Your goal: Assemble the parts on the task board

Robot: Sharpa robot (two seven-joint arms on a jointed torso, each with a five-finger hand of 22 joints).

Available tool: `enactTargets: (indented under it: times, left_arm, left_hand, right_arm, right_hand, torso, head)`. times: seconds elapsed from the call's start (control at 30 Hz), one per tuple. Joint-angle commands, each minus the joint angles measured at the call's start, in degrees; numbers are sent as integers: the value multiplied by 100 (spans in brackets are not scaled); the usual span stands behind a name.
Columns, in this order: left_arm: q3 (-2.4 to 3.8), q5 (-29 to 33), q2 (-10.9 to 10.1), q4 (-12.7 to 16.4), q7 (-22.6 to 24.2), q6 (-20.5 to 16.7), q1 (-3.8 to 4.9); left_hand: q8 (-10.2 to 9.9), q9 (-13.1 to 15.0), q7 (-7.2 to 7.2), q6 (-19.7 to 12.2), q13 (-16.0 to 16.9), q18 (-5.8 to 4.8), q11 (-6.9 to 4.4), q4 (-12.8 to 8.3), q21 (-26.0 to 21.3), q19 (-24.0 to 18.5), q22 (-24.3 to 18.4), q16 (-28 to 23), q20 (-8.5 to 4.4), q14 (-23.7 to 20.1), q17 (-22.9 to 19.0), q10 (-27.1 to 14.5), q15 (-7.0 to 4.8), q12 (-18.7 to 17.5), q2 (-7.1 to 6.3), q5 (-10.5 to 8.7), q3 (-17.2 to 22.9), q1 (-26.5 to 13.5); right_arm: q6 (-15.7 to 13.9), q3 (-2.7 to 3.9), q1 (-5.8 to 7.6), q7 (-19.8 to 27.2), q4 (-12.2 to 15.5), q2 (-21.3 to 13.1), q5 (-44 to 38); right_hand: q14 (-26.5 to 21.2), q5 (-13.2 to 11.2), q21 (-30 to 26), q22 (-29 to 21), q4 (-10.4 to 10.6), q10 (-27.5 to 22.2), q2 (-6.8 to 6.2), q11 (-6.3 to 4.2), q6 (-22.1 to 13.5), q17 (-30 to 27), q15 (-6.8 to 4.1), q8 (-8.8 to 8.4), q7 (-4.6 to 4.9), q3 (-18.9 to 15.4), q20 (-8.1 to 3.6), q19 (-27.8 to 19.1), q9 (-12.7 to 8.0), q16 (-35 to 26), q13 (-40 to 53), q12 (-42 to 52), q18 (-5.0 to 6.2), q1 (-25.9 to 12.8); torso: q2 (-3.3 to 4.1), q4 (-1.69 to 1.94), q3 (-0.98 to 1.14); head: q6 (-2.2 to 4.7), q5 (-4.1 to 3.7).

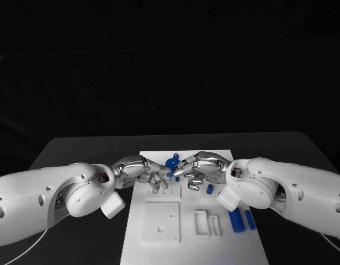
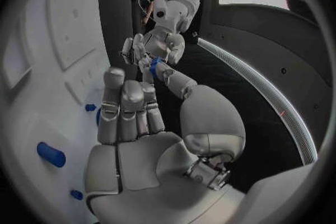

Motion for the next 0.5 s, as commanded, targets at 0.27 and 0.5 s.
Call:
enactTargets:
  times: [0.27, 0.5]
  left_arm:
    - [3, -45, 11, 8, 50, 147, 2]
    - [3, -45, 13, 2, 90, 201, 2]
  left_hand:
    - [84, -30, -39, 115, 31, 18, -21, -13, 64, 59, -13, 3, -197, 40, 7, 139, -13, -37, 155, 146, -44, 194]
    - [126, -92, -55, 156, 45, 5, -38, 87, 77, 68, -42, -5, -199, 46, 2, 208, -14, -78, 218, -296, 229, 534]
  right_arm:
    - [173, -1, 0, -88, 12, 21, -57]
    - [201, -2, 0, -123, 17, 26, -100]
  right_hand:
    - [-14, 36, 28, 113, -14, -27, 16, -1, 23, 9, -6, 39, 37, 45, -19, -31, 407, -27, 12, -31, 77, -11]
    - [-15, 51, 31, 112, -17, -28, 14, -1, 22, 10, -5, 38, 38, 53, -18, -30, 413, -27, 16, -31, 77, -15]
  torso:
    - [0, 3, 1]
    - [-1, -2, 3]
  head:
    - [-6, -4]
    - [-14, 1]
